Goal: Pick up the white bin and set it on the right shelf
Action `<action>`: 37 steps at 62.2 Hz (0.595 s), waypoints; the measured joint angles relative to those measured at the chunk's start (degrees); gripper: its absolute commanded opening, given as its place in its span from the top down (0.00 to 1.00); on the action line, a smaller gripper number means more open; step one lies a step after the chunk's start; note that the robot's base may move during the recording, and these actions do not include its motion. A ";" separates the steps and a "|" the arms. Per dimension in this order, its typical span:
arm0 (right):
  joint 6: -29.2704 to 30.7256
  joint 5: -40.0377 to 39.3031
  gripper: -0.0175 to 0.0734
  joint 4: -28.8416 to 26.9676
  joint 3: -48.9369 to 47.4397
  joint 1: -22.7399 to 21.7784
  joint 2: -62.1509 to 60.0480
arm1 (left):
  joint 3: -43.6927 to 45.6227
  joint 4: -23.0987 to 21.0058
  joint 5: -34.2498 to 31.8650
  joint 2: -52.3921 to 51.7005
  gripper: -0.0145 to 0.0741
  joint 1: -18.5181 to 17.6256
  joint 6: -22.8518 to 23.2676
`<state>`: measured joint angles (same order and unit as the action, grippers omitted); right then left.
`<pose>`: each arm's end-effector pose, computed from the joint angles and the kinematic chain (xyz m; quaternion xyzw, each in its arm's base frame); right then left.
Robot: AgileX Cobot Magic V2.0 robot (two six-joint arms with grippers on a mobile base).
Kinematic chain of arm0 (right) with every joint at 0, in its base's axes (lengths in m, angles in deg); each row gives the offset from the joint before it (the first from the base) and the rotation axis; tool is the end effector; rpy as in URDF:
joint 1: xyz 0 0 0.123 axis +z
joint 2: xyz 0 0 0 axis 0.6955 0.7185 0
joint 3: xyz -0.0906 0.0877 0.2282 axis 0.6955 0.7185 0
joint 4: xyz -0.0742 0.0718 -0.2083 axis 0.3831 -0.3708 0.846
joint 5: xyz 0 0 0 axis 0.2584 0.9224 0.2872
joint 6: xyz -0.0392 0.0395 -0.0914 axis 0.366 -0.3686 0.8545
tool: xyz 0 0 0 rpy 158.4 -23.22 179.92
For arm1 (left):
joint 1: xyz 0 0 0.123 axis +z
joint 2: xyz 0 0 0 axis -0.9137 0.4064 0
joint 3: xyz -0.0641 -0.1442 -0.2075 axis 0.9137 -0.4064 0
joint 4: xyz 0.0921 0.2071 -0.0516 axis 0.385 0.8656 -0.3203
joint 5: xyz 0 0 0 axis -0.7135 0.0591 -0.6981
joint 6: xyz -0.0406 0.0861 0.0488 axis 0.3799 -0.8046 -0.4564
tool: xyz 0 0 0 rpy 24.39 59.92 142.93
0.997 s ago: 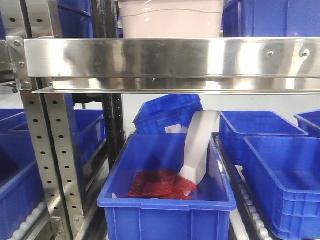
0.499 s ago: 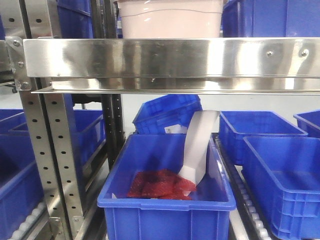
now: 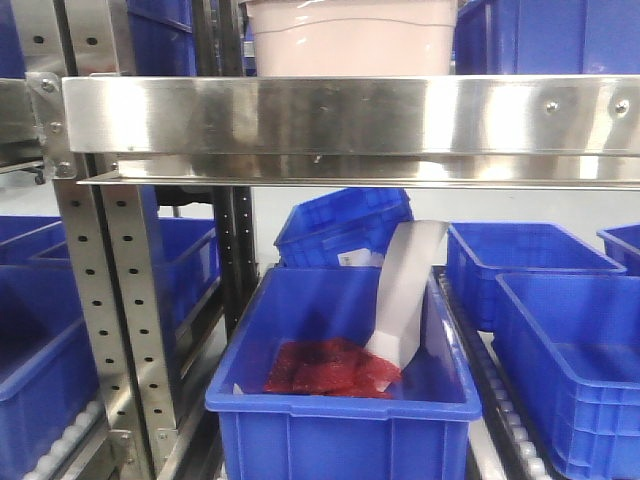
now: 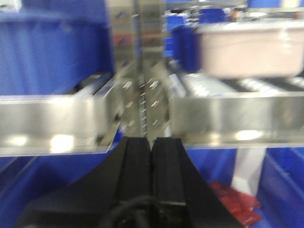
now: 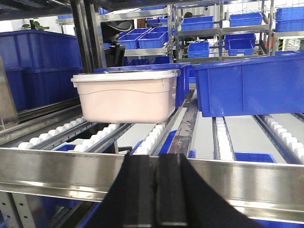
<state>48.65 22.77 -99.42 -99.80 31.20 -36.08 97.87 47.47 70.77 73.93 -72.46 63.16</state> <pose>0.0891 0.0169 0.3192 0.0052 0.6789 0.0956 0.7280 0.0914 -0.0104 0.2632 0.0516 0.7011 -0.0277 0.7107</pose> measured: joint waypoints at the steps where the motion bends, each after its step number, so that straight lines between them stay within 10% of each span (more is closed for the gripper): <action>1: 0.00 0.00 0.73 0.00 0.00 0.00 0.00 | -0.78 0.00 0.00 -0.63 0.97 0.26 0.08; 37: 0.00 0.25 0.73 0.00 0.00 0.00 -0.10 | -14.59 -2.54 3.90 -13.20 0.97 2.27 0.42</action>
<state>48.65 23.01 -99.42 -99.80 31.20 -36.18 83.28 44.93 74.66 60.74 -70.19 63.58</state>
